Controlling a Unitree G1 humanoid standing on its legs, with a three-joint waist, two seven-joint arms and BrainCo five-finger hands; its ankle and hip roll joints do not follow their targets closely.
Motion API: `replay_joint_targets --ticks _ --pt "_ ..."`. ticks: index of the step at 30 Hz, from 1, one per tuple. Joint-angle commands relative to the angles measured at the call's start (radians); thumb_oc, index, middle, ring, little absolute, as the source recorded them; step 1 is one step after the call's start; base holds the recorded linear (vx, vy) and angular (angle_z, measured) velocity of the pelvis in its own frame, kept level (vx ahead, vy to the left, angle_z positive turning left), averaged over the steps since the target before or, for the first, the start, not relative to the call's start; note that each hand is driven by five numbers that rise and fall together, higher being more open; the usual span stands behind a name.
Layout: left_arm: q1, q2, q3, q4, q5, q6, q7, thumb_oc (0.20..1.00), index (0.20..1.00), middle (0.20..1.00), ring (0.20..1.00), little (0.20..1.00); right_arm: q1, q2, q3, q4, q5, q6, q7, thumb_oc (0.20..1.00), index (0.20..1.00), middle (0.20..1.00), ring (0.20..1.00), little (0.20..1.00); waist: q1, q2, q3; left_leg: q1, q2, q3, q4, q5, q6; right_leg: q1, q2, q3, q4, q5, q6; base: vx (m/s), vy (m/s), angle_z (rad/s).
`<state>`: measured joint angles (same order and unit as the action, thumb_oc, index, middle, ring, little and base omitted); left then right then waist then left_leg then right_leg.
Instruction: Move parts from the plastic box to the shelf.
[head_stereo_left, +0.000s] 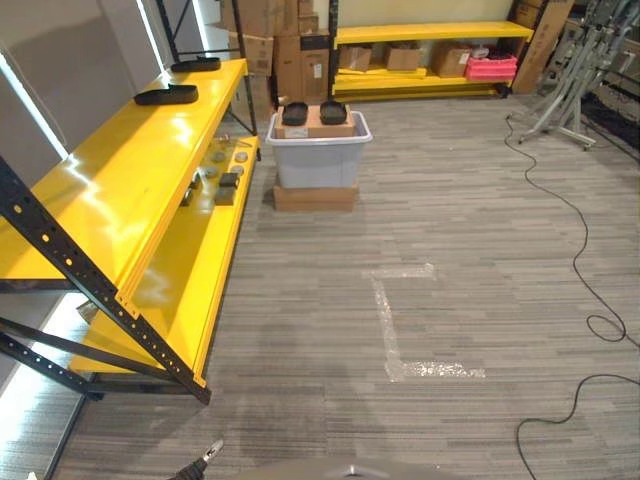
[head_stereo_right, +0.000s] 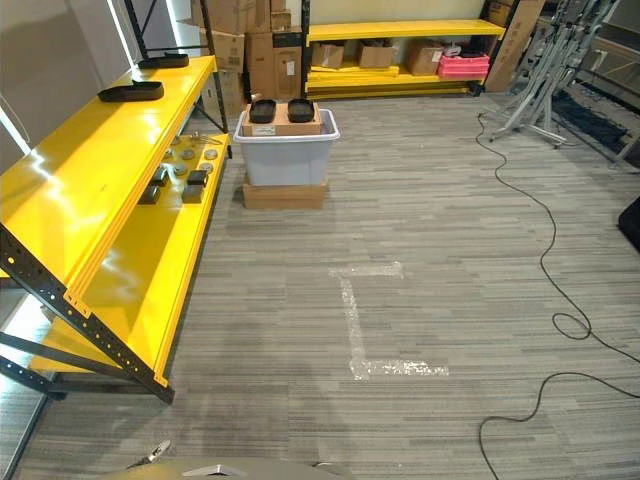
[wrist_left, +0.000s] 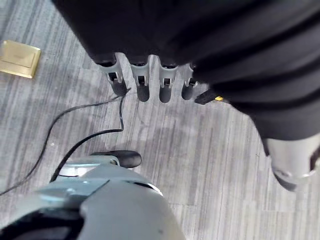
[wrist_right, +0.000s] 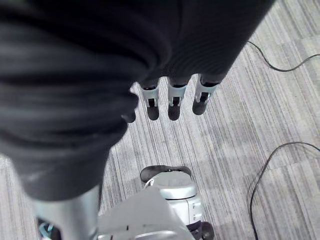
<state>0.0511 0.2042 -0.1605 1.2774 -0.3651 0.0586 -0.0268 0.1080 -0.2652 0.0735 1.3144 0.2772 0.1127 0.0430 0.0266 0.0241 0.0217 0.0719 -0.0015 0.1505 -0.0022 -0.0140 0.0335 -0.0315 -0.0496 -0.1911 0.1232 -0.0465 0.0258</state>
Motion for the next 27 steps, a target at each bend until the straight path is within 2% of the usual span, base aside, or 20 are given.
replay_joint_targets --ticks 1,4,9,16,23,27 --pt "-0.052 -0.005 0.016 0.049 0.044 0.013 0.023 1.0 1.0 1.0 1.0 1.0 -0.052 0.018 0.032 0.079 -0.014 0.024 -0.024 1.0 1.0 1.0 1.0 1.0 -0.004 -0.028 0.004 -0.004 0.011 -0.033 -0.028 -0.015 -0.056 0.11 -0.049 -0.012 -0.175 0.078 0.105 0.0 0.0 0.0" --pt "-0.053 -0.006 0.012 0.051 0.037 0.001 0.047 1.0 1.0 1.0 1.0 1.0 -0.057 0.018 0.033 0.086 -0.009 0.021 -0.034 1.0 1.0 1.0 1.0 1.0 -0.002 -0.026 0.002 -0.005 0.009 -0.037 -0.026 -0.016 -0.055 0.111 -0.05 -0.01 -0.173 0.077 0.105 0.0 0.0 0.0" --pt "-0.054 -0.005 0.017 0.04 0.01 -0.022 0.048 1.0 1.0 1.0 1.0 1.0 -0.065 0.013 0.017 0.075 0.038 -0.043 -0.061 1.0 1.0 1.0 1.0 1.0 0.001 -0.024 -0.003 -0.001 0.006 -0.04 -0.025 -0.017 -0.054 0.115 -0.053 -0.009 -0.172 0.077 0.107 0.01 0.005 0.01" --pt "-0.059 -0.002 0.031 0.028 -0.056 -0.071 0.039 1.0 1.0 1.0 1.0 1.0 -0.081 0.004 0.009 0.064 0.092 -0.061 -0.071 1.0 1.0 1.0 1.0 1.0 0.007 -0.027 -0.006 0.0 0.004 -0.044 -0.02 -0.019 -0.052 0.116 -0.055 -0.007 -0.167 0.077 0.108 0.01 0.0 0.0" --pt "-0.072 0.014 0.044 -0.004 -0.071 -0.116 0.055 1.0 1.0 1.0 1.0 1.0 -0.09 -0.016 -0.015 0.008 0.171 -0.131 -0.071 1.0 1.0 1.0 1.0 1.0 0.015 -0.039 -0.005 -0.001 0.001 -0.053 -0.007 -0.025 -0.045 0.118 -0.056 -0.005 -0.154 0.076 0.111 0.03 0.001 0.02" --pt "-0.068 0.021 0.053 -0.001 -0.065 -0.109 0.059 1.0 1.0 1.0 1.0 1.0 -0.084 -0.017 -0.013 -0.018 0.162 -0.116 -0.07 1.0 1.0 1.0 1.0 1.0 0.012 -0.043 -0.001 -0.007 -0.005 -0.055 0.005 -0.031 -0.039 0.112 -0.059 0.002 -0.145 0.073 0.111 0.02 0.037 -0.02"
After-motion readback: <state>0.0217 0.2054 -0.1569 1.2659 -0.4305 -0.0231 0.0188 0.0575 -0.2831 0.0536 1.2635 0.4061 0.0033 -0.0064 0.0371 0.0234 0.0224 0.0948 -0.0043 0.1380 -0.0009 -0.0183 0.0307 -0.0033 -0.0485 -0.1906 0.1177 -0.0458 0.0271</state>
